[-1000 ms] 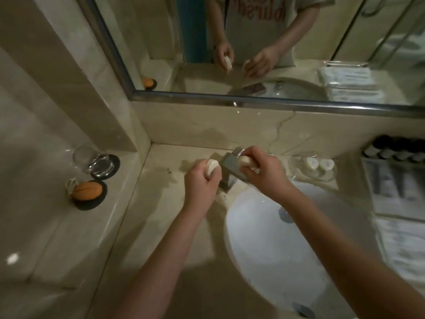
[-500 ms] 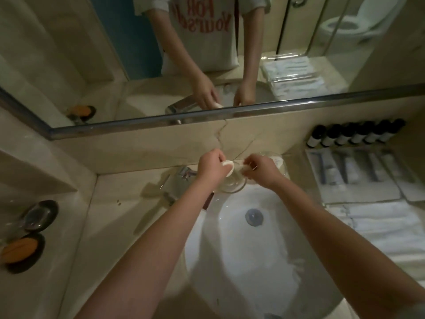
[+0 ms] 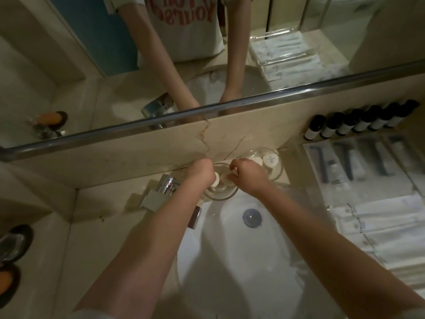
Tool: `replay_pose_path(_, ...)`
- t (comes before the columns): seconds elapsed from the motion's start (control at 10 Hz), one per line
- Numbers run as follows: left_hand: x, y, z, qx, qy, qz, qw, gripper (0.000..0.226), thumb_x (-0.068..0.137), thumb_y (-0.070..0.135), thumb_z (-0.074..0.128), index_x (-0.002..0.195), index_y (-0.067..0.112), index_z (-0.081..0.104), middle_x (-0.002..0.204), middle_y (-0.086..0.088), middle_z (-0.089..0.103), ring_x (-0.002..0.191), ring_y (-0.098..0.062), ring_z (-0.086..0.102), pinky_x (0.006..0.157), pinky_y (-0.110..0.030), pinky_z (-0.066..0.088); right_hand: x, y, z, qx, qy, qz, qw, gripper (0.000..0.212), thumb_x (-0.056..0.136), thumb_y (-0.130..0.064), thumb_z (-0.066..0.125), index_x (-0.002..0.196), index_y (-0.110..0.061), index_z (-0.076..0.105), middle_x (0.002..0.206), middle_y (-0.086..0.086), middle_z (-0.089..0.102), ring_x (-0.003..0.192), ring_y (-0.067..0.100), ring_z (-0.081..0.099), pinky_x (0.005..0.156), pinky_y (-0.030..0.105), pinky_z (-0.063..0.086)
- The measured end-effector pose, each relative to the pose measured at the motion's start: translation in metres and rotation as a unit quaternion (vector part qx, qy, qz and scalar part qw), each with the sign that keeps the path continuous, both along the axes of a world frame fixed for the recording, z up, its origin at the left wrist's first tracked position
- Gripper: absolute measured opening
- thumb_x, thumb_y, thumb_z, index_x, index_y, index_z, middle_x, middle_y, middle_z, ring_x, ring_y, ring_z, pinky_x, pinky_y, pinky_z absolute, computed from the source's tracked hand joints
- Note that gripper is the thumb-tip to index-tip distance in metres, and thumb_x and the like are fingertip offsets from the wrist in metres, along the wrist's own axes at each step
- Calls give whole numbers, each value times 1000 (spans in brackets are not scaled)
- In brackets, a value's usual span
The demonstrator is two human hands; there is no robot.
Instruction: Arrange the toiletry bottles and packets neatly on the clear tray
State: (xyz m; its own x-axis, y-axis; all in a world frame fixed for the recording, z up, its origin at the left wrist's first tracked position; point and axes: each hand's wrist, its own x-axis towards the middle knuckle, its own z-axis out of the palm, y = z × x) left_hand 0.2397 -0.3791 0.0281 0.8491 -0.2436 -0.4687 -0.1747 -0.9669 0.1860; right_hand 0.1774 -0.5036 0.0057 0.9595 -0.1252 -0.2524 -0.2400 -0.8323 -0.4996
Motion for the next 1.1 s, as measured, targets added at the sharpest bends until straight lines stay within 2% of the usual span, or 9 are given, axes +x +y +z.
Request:
replay_pose_path(0.1,2,4,2,15,-11,-22,1000,29,85,12,58,114,11,60,118,-12,62,107,-29,59,88,-35,50,-2,-4,1,-6,-26,11,1000,39,84,-30,62,121,-17,58,115,7,58,106,28,57,79,35,47)
replay_pose_path(0.2,1,6,5,26,-46,-77,996,41,80,26,63,119,14,57,124,-11,57,114,-29,55,90,-35,46,-4,-7,3,-45,-36,62,996,52,80,-38,67,129,-24,54,115,6,52,114,24,50,73,29,40)
replay_pose_path(0.3,-5,6,3,72,-58,-119,989,56,78,43,66,126,17,51,132,-8,49,124,-28,45,99,-39,37,-1,-5,5,-99,-8,120,988,56,78,-39,68,129,-23,54,116,9,48,114,26,45,73,33,43)
replay_pose_path(0.4,-9,4,-6,105,-60,-135,983,58,79,47,63,127,16,49,134,-9,48,127,-28,42,102,-41,36,3,-1,4,-126,-10,129,984,47,78,-36,67,120,-18,59,114,9,48,112,27,46,74,35,45)
replay_pose_path(0.7,-9,4,-9,95,-53,-136,985,36,82,27,63,118,21,57,124,-6,55,122,-27,46,99,-40,36,1,3,-2,-125,-29,110,986,46,76,-36,68,115,-15,58,111,10,51,108,28,48,76,35,45)
replay_pose_path(0.9,-10,3,-9,106,-54,-133,984,36,82,26,62,118,22,58,123,-6,57,120,-27,48,99,-39,36,2,3,-1,-132,-24,108,985,46,77,-36,67,116,-16,58,112,9,51,109,27,47,77,35,45)
replay_pose_path(1.1,-11,2,-5,115,-56,-137,982,36,82,29,63,116,19,57,123,-7,57,119,-26,49,95,-37,37,-2,1,-1,-127,-18,95,987,57,78,-40,68,128,-19,52,119,8,49,115,28,45,86,39,45)
